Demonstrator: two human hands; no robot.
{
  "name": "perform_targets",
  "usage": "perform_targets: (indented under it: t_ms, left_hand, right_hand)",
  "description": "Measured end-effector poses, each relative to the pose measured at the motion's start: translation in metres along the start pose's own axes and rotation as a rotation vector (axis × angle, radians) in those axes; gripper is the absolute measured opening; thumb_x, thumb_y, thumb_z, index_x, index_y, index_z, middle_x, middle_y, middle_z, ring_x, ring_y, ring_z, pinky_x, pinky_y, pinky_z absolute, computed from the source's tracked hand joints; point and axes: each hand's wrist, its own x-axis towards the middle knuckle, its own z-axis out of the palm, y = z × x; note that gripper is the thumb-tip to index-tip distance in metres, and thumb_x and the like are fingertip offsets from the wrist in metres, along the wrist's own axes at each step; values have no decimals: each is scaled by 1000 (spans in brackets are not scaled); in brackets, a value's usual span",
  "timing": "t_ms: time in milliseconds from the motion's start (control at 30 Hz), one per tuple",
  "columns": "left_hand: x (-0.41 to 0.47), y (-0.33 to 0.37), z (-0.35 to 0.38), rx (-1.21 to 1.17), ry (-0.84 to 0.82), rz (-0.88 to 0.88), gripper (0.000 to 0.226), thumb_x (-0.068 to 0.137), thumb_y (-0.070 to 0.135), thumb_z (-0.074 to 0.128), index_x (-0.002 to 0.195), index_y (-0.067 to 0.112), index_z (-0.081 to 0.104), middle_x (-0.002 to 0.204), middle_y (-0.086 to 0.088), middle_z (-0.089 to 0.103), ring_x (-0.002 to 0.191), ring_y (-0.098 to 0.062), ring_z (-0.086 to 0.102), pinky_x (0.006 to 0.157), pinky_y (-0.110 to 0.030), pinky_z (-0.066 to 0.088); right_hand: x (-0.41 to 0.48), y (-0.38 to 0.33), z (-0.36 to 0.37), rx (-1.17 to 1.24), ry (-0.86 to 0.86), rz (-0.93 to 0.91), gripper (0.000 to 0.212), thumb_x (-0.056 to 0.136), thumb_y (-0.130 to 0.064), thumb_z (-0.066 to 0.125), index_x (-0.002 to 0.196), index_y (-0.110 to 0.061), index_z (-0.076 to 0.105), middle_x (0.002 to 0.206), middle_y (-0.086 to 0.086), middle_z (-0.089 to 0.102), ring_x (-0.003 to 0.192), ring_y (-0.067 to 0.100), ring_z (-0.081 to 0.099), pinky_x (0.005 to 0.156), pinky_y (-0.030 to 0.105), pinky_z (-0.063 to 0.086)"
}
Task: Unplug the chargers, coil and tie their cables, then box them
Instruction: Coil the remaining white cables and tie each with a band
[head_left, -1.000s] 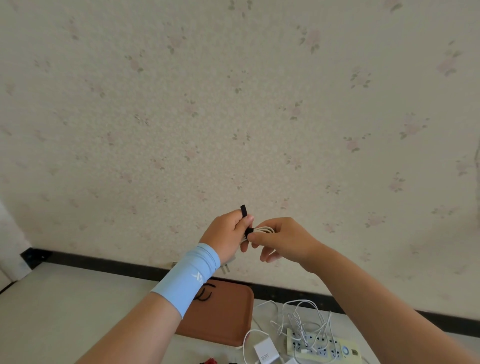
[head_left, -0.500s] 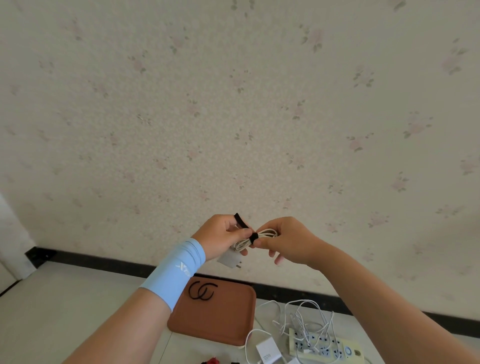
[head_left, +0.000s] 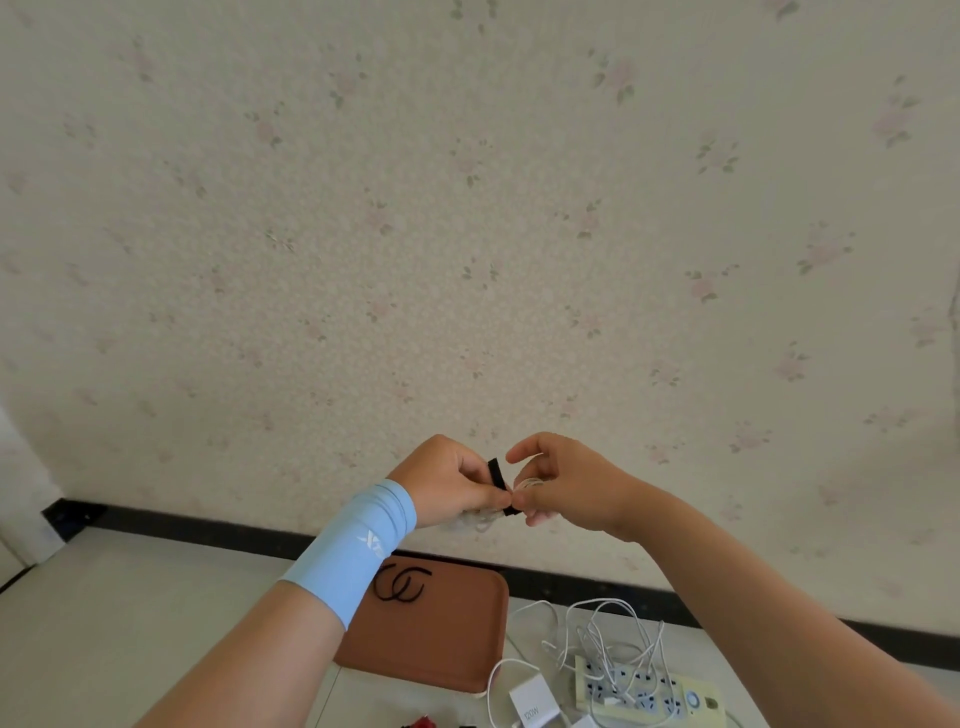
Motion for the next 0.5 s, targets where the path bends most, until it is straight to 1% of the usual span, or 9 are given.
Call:
perform_targets:
  t_ms: [67,133,167,267,300,367,400,467,500]
  left_hand:
    - [1,-3,-2,3,-27,-29,16,76,33,81,72,18,78,74,0,74,72,-8,64,81,-28,53]
    - [0,-7,-4,-51,-46,-45,15,78,33,80,75,18,79,79,1,75,81,-11,68,86,-27,52]
    - [0,-7,-4,-87,-44,-53,14,78,33,79,75,19,78,80,2,76,82,-10,69,87,-26,52]
    - [1,-10,-3,-184,-38,-84,14,80,31,78,68,24,76,70,9,72,71,-1,63,80,-23,47]
    - [2,-11,-1,-210,-37,-96,14,80,31,78,69,25,75,69,10,71,70,0,62,81,-24,47]
    - [4,-13,2,-271,-19,-122,10,79,33,80,83,26,74,78,7,75,80,-6,68,90,-30,51]
    - [5,-14,3,-300,10,-137,21,78,34,81,95,27,70,85,3,76,86,-11,70,93,-32,52]
    - [5,-12,5,-301,87,-152,39,76,34,82,107,29,59,90,-2,76,87,-15,72,85,-29,54]
    - [5,-10,5,-281,112,-132,39,77,33,82,107,29,58,89,-2,76,85,-15,72,81,-27,53]
  right_hand:
    - [-1,0,0,-33,-7,-34,44,84,-5,77,120,-19,56,97,7,75,82,24,75,90,48,59]
    - [-1,-1,-1,-16,-5,-72,45,82,-2,78,119,-16,58,94,6,76,84,26,75,89,49,59]
    - [-2,-3,-2,-3,3,-91,45,81,0,78,118,-15,58,92,6,76,84,26,75,88,47,60]
    - [-2,-7,-2,5,48,-139,43,79,6,79,113,-11,60,88,4,76,80,18,73,79,30,60]
    - [-3,-9,-1,-4,61,-151,42,78,6,79,112,-12,61,87,4,76,79,16,73,77,26,58]
    - [-2,-9,-2,-15,88,-161,41,77,6,80,109,-13,62,87,3,76,79,16,73,76,25,58]
    - [-2,-9,-2,-18,100,-165,41,77,5,81,108,-14,63,87,3,77,80,17,74,76,27,59]
    - [-2,-8,-2,-24,120,-171,41,75,2,83,107,-16,64,89,2,77,82,21,75,80,32,61]
    - [-2,-7,-1,-24,131,-173,41,75,2,83,106,-17,64,89,2,77,83,22,75,81,33,61]
